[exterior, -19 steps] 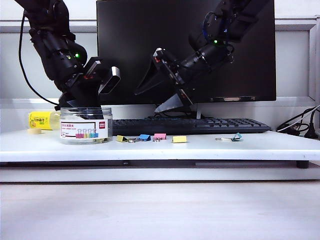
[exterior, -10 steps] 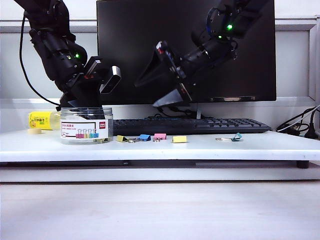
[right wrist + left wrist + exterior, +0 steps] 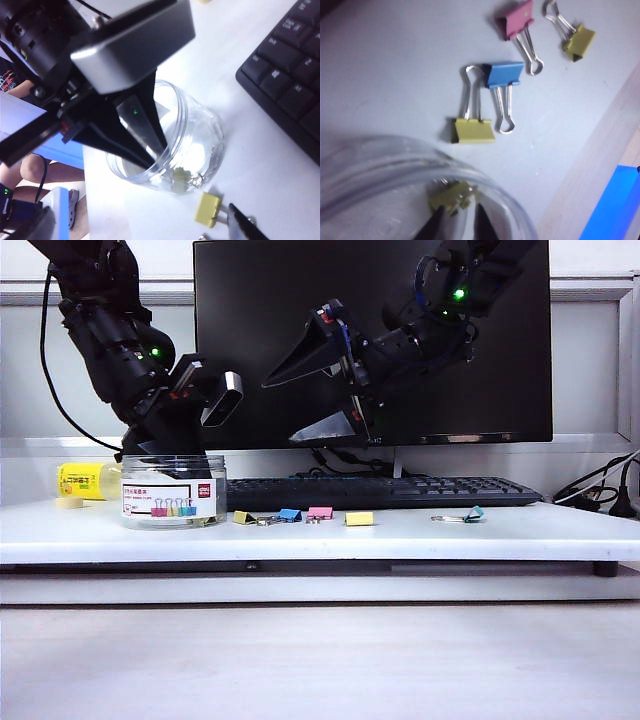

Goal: Take the clips out of the round transparent plastic box and place them on the table.

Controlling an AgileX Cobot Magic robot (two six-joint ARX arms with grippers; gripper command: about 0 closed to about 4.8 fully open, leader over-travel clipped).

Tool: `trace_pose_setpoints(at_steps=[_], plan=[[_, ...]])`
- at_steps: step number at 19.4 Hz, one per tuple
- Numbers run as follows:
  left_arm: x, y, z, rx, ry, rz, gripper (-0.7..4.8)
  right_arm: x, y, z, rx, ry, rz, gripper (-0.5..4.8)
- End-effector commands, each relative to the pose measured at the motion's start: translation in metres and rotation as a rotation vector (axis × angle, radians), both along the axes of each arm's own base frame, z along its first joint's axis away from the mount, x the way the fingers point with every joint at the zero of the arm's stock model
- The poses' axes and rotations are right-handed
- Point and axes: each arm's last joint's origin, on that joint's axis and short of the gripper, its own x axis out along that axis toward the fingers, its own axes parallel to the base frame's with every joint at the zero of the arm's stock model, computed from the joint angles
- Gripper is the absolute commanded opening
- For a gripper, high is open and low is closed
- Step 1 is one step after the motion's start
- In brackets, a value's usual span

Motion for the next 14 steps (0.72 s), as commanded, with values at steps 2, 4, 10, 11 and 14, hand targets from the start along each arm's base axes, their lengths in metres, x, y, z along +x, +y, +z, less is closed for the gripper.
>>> trace_pose_setpoints(at_steps=[2, 4, 10, 11, 14], plan=[[0.004, -0.002, -0.011, 0.000, 0.021, 0.003, 0.80, -0.002, 0.000, 0.005, 0.012, -0.009, 0.009, 4.41], [0.004, -0.002, -0.012, 0.001, 0.030, 0.002, 0.80, -0.002, 0.000, 0.005, 0.011, -0.009, 0.009, 4.41], [-0.004, 0.001, -0.006, 0.020, 0.056, -0.043, 0.81, -0.002, 0.000, 0.005, 0.011, -0.009, 0.009, 4.41], [-0.005, 0.002, -0.002, 0.035, 0.041, -0.043, 0.81, -0.002, 0.000, 0.005, 0.011, -0.009, 0.009, 4.41], [-0.013, 0.008, 0.032, 0.066, -0.082, -0.028, 0.81, -0.002, 0.001, 0.005, 0.011, -0.009, 0.011, 4.41]])
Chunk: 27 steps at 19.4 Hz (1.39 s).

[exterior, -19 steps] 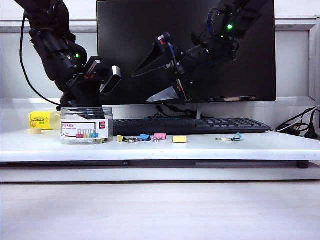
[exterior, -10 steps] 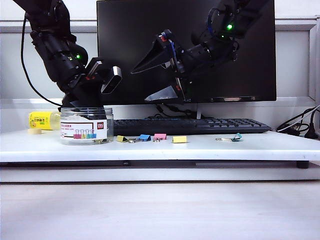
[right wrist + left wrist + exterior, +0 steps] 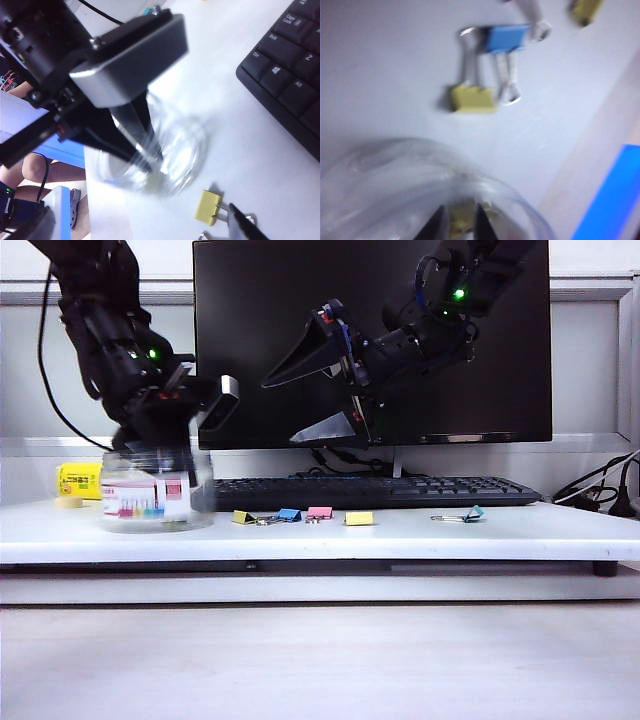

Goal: Take the clips out of the round transparent plastic box and place them on the table.

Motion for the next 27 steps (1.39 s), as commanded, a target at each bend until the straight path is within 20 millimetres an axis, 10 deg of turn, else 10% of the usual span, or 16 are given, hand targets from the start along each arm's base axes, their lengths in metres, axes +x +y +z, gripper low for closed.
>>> trace_pose_setpoints(at_steps=[1, 5, 17, 27], plan=[[-0.007, 0.005, 0.037, -0.003, -0.125, 0.009, 0.81, -0.002, 0.001, 0.006, 0.013, -0.015, 0.010, 4.41], [-0.015, 0.007, 0.063, 0.001, -0.167, 0.017, 0.80, -0.002, 0.001, 0.005, 0.016, 0.001, 0.013, 4.41], [-0.033, -0.027, 0.054, 0.333, -0.159, 0.031, 0.84, -0.003, 0.002, 0.006, 0.027, 0.007, 0.026, 4.41], [-0.035, -0.029, 0.045, 0.283, -0.121, 0.011, 0.84, -0.003, 0.002, 0.008, 0.030, 0.000, 0.026, 4.41]])
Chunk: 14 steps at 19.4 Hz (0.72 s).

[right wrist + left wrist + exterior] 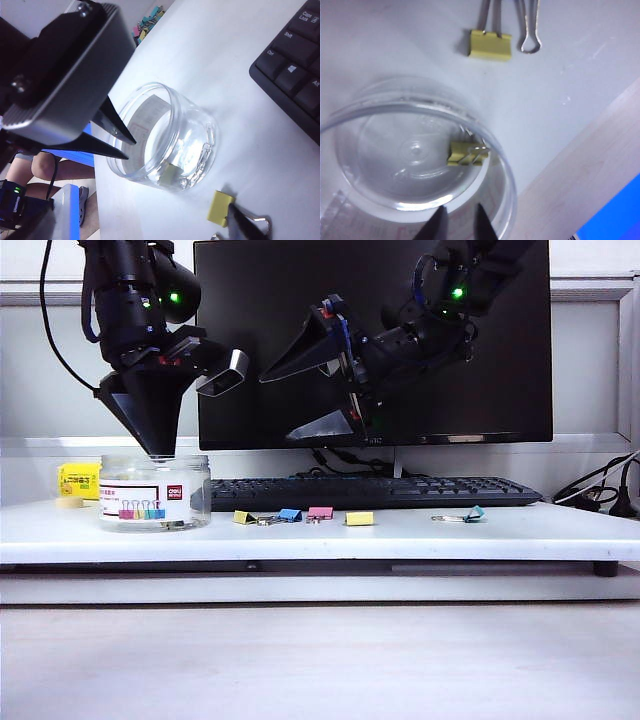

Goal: Take the clips out of the round transparent plastic box and place them on the table.

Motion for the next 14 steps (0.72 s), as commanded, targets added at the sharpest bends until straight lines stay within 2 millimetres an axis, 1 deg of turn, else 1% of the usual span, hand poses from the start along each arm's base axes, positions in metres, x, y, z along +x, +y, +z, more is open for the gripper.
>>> trace_pose_setpoints(at_steps=[1, 5, 9, 11, 14], plan=[[0.000, -0.002, 0.003, -0.032, -0.014, -0.010, 0.84, -0.001, 0.000, 0.006, 0.014, -0.017, 0.007, 4.41], [0.001, -0.003, 0.003, -0.044, -0.016, -0.013, 0.85, -0.001, 0.000, 0.006, 0.014, -0.017, 0.008, 4.41], [-0.002, -0.009, -0.006, -0.055, 0.012, -0.030, 0.85, -0.001, 0.000, 0.006, 0.014, -0.013, 0.009, 4.41], [-0.003, -0.013, -0.006, -0.046, 0.007, -0.041, 0.85, -0.002, 0.000, 0.006, 0.014, -0.010, 0.010, 4.41], [-0.004, -0.014, -0.006, -0.048, 0.007, -0.043, 0.85, -0.002, 0.000, 0.006, 0.013, -0.006, 0.010, 4.41]])
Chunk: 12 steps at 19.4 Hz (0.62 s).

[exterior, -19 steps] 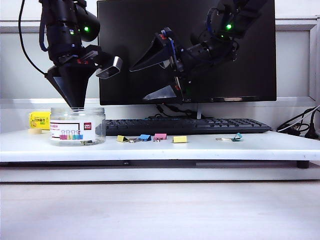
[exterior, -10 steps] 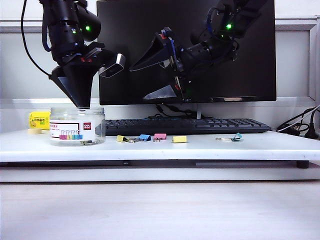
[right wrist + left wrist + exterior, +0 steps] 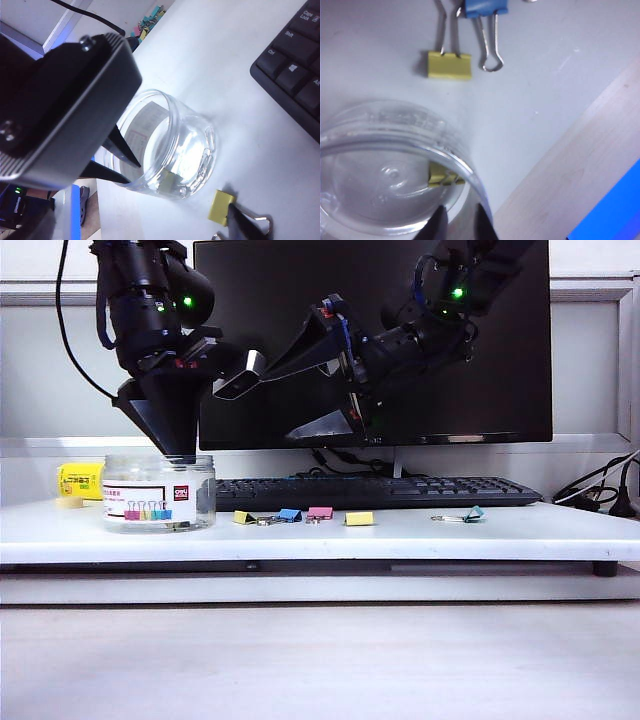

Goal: Take the clips out of the round transparent plastic box and place them on the table.

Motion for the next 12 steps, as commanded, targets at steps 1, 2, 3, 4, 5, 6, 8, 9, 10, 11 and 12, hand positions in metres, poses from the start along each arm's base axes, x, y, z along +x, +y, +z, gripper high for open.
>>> trace_pose_setpoints(at_steps=[1, 2, 3, 4, 5, 6, 8, 9, 10, 11, 12], plan=[[-0.001, 0.000, 0.001, -0.002, -0.006, -0.006, 0.85, -0.002, 0.000, 0.006, 0.012, -0.009, 0.008, 4.41], [-0.001, 0.000, 0.001, -0.002, -0.007, -0.006, 0.85, -0.002, 0.000, 0.006, 0.012, -0.010, 0.008, 4.41], [0.000, 0.000, 0.000, -0.003, -0.009, -0.005, 0.85, -0.001, -0.001, 0.006, 0.012, -0.012, 0.006, 4.41], [0.000, 0.000, -0.001, -0.002, -0.007, -0.005, 0.85, -0.001, -0.002, 0.006, 0.011, -0.018, 0.005, 4.41], [-0.001, 0.000, -0.003, 0.000, 0.000, -0.006, 0.85, 0.001, -0.006, 0.007, 0.011, -0.019, -0.005, 4.41], [-0.001, 0.000, -0.005, 0.002, 0.005, -0.006, 0.86, 0.002, -0.009, 0.008, 0.010, -0.022, -0.014, 4.41], [-0.001, 0.000, -0.011, 0.007, 0.017, -0.006, 0.86, 0.006, -0.024, 0.013, 0.014, -0.033, -0.044, 4.40], [-0.001, 0.000, -0.014, 0.008, 0.020, -0.006, 0.86, 0.007, -0.033, 0.018, 0.016, -0.041, -0.064, 4.40], [-0.001, 0.000, -0.016, 0.009, 0.024, -0.006, 0.86, 0.008, -0.043, 0.024, 0.019, -0.055, -0.083, 4.40], [-0.001, 0.000, -0.018, 0.010, 0.025, -0.006, 0.88, 0.008, -0.053, 0.032, 0.023, -0.077, -0.104, 4.40], [-0.001, 0.000, -0.018, 0.008, 0.021, -0.006, 0.89, 0.008, -0.062, 0.039, 0.027, -0.100, -0.119, 4.39]])
